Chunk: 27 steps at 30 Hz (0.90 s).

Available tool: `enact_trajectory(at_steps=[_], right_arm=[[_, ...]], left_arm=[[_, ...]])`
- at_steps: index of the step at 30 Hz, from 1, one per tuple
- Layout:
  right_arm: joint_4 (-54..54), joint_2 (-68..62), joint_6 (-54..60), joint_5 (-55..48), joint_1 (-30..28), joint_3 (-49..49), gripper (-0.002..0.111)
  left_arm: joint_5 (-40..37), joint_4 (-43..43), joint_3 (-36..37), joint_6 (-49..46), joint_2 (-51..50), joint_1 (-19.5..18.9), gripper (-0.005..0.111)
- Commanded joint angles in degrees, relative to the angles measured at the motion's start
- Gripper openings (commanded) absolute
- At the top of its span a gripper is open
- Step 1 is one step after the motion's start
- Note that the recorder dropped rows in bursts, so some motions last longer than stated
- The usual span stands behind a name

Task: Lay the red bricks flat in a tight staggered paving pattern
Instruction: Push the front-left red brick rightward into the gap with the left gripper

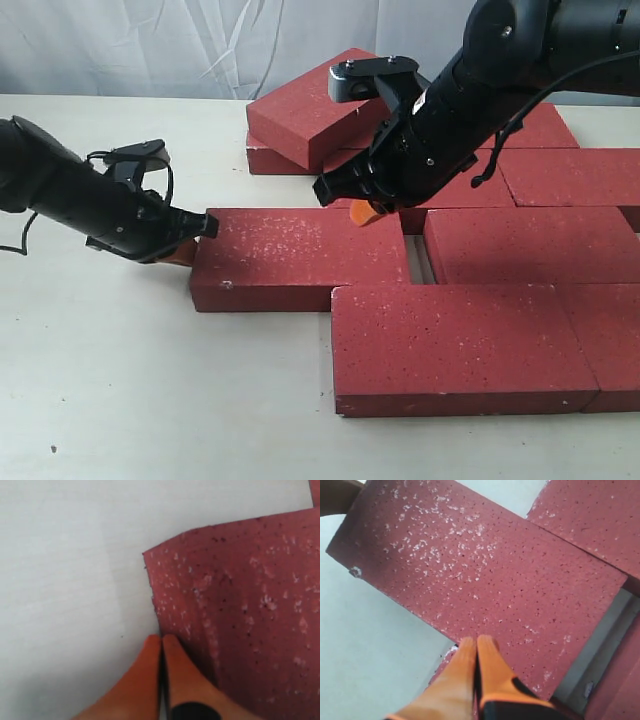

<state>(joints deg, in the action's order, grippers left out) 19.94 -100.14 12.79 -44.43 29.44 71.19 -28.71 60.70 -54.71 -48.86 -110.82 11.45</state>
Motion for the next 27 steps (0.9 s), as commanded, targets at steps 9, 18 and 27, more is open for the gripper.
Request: enact_trajectory(at_steps=[9, 18, 27], right_arm=[[-0.08, 0.48, 0.17, 0.63, -0.25, -0.02, -0.001], [-0.08, 0.48, 0.17, 0.63, -0.25, -0.02, -0.001], [-0.08, 0.48, 0.17, 0.63, -0.25, -0.02, -0.001]], left_arm=[[-3.87, 6.7, -1.36, -4.22, 0.13, 0.24, 0.0], [-4.01, 6.27, -1.36, -4.22, 0.13, 0.74, 0.0], [-2.7, 2.88, -1.36, -3.83, 0.13, 0.74, 0.0]])
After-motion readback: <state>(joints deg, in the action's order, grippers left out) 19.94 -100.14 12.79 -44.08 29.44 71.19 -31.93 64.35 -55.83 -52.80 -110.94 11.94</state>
